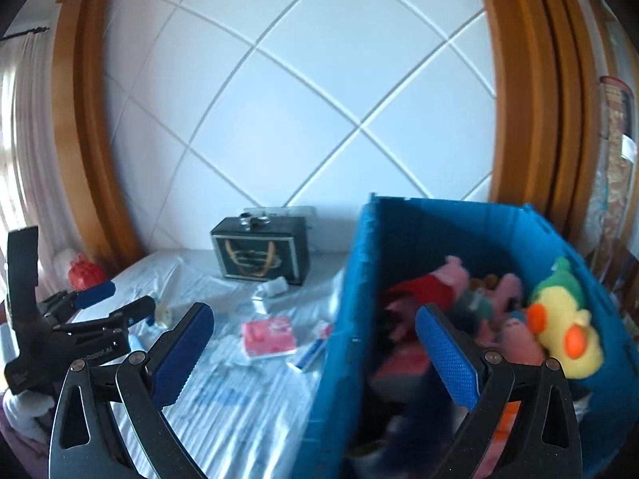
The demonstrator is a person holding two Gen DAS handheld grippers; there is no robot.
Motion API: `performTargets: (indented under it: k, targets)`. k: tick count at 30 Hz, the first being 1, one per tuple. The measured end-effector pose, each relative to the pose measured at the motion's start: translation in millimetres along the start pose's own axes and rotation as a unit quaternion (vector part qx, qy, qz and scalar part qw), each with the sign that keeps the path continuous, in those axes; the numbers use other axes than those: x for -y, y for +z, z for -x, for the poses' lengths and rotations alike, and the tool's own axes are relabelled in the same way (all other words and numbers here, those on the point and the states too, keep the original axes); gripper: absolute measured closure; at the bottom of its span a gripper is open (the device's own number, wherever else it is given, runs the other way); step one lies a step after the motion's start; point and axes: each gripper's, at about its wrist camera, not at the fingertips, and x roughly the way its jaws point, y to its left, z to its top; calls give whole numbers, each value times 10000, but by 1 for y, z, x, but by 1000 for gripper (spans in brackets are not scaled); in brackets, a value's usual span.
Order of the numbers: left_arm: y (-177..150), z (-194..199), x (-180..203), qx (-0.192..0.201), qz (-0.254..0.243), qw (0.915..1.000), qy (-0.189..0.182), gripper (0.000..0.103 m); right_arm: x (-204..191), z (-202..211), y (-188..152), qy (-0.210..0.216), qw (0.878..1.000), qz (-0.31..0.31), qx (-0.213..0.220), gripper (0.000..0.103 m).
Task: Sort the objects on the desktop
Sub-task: 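Move both tools back over the bed toward the small bear and tissues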
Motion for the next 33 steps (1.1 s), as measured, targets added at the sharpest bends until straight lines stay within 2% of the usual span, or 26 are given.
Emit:
performTargets:
  k: [5, 9, 17, 21, 26, 31, 33]
  targets:
    - [-25, -31, -91, -371, 384, 9980, 350, 26, -54, -39, 0, 91, 9997, 91, -229, 0]
    - [-45, -58, -149, -759, 731, 9929, 559, 26, -83, -72, -6, 91, 9989, 192, -419, 0]
    - [-65, -110, -221, -1304, 1073, 9825, 788, 26, -97, -159, -35, -141, 9920, 50, -1252, 0]
    - [-59, -147, -241, -1563, 1202, 9780, 686, 26, -90, -202, -55, -191, 9842, -165, -1752, 0]
    - [-51, -213, -246, -1886, 1160, 9742, 442, 26, -75, -247, -75, -472, 9740, -387, -2180, 0]
    - [-54, -289, -245, -2345, 1318, 9627, 300, 26, -58, -284, -89, -689, 9630, -522, -2554, 0]
    - [-54, -315, -244, -2457, 1390, 9587, 358, 26, -52, -299, -94, -737, 9591, -558, -2677, 0]
